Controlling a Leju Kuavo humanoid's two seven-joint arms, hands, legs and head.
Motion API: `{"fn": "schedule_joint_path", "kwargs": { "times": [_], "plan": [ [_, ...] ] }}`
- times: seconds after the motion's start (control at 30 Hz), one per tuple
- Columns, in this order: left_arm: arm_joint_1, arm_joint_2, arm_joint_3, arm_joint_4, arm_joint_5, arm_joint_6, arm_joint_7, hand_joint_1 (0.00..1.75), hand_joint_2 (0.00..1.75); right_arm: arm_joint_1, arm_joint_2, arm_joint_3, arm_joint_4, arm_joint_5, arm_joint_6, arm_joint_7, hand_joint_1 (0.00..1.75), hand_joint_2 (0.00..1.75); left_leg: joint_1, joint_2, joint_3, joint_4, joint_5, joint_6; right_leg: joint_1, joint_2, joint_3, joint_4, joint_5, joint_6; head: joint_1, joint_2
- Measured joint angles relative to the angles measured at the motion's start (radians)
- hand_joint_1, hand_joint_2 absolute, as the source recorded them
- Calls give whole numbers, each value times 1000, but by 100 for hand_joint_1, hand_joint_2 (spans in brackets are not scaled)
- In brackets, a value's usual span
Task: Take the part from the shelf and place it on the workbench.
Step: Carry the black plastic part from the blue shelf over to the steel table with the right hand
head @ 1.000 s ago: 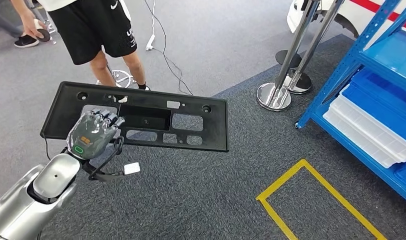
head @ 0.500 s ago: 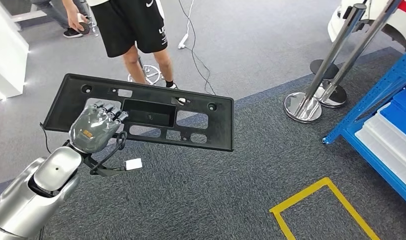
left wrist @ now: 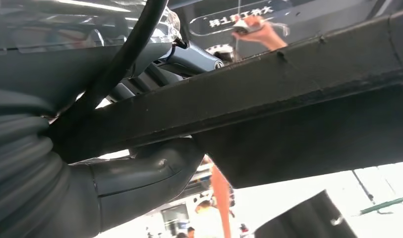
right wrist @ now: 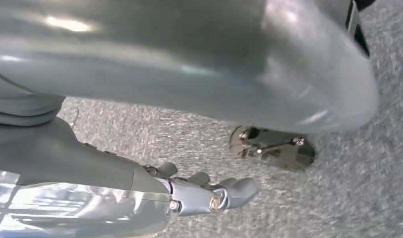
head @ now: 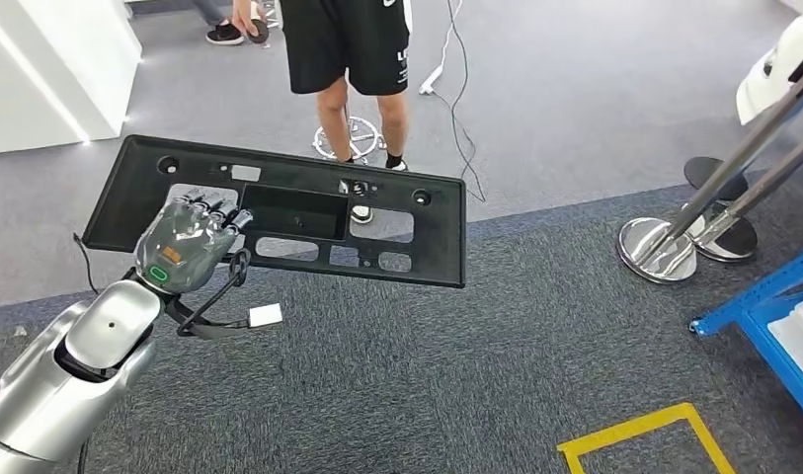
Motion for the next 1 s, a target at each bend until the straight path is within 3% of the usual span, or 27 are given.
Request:
{"fn": "schedule_joint_path", "kwargs": {
  "times": [0.07,0.1,0.13,0.2,0.27,0.33,0.4,0.47,0.53,0.6,0.63,0.67,0.7,0.77,0.83,0.9,0.93,1.0],
  "plan": [
    [-1,-4,-2,1,0,0,6,175,175,3,0,0,0,0,1,1,0,0,0,-21,-2,0,1,5,-1,30,-67,127,-55,2,0,0],
    [-1,-6,-3,1,0,0,10,175,175,4,0,0,0,-1,1,3,0,0,-1,-34,-2,1,1,5,-2,33,-91,169,-63,3,0,0],
    [0,-7,-4,2,0,1,13,175,175,4,-1,0,0,-1,2,4,0,0,0,-48,-2,3,1,5,-3,35,-100,177,-51,3,0,0],
    [1,-10,-6,2,0,3,21,175,175,5,-2,0,0,-1,4,6,0,0,2,-76,-2,8,-1,2,-9,49,-66,88,20,4,0,0],
    [0,-13,-6,3,0,5,24,175,175,6,-3,0,1,-2,4,6,0,0,2,-99,-7,18,-6,-6,-18,97,-16,-28,73,5,0,0],
    [1,-14,-3,3,0,7,21,175,175,7,-4,0,1,-5,1,5,0,0,3,-120,-16,23,-6,-19,-19,124,0,-70,79,3,0,0],
    [9,-14,6,4,0,10,10,175,175,5,-3,0,1,-9,-2,5,0,0,8,-137,-21,22,-3,-33,-16,103,4,-77,82,-7,0,0],
    [19,-14,20,5,0,14,0,175,175,4,-3,0,2,-12,-4,4,0,0,8,-104,-35,54,-24,-42,-16,78,12,-88,86,-22,0,0],
    [22,-14,35,6,0,15,-4,175,175,6,-1,0,2,-13,-6,4,0,0,7,-46,-84,162,-80,-48,-12,52,17,-93,86,-32,0,0],
    [27,-15,43,7,0,16,-7,175,175,8,0,0,2,-14,-9,4,0,0,9,-23,-140,279,-125,-52,-7,24,18,-93,83,-36,0,0],
    [30,-15,45,9,0,16,-9,175,175,8,0,0,2,-15,-11,4,0,0,10,-20,-149,298,-124,-53,-5,11,19,-93,81,-36,0,0],
    [34,-15,47,10,0,16,-11,175,175,8,0,0,2,-16,-12,4,0,0,10,-16,-138,278,-106,-53,-4,-2,21,-93,79,-35,0,0],
    [36,-15,49,11,0,16,-12,175,175,7,0,0,1,-17,-13,4,0,0,10,-9,-108,223,-75,-51,-3,-14,23,-92,77,-34,0,0],
    [37,-15,54,12,0,16,-14,175,175,6,1,0,1,-20,-14,4,0,0,1,37,-36,86,-27,-40,1,-36,31,-92,71,-29,0,0],
    [38,-16,65,12,3,17,-15,175,175,5,3,-1,1,-25,-18,4,0,0,-10,64,-5,22,-16,-26,6,-54,36,-93,66,-22,0,0],
    [42,-16,79,12,8,17,-17,175,175,1,7,-2,1,-27,-23,4,0,0,-12,40,-4,16,-12,-14,9,-73,39,-96,63,-13,0,0],
    [45,-15,86,12,10,18,-17,175,175,0,9,-2,1,-28,-25,4,0,0,-9,29,-2,11,-9,-9,7,-67,41,-92,57,-8,0,0],
    [46,-16,95,12,12,19,-18,175,175,0,12,-2,0,-28,-29,5,0,0,-3,7,3,0,-3,3,3,-21,17,-34,18,-1,0,0]
  ]
}}
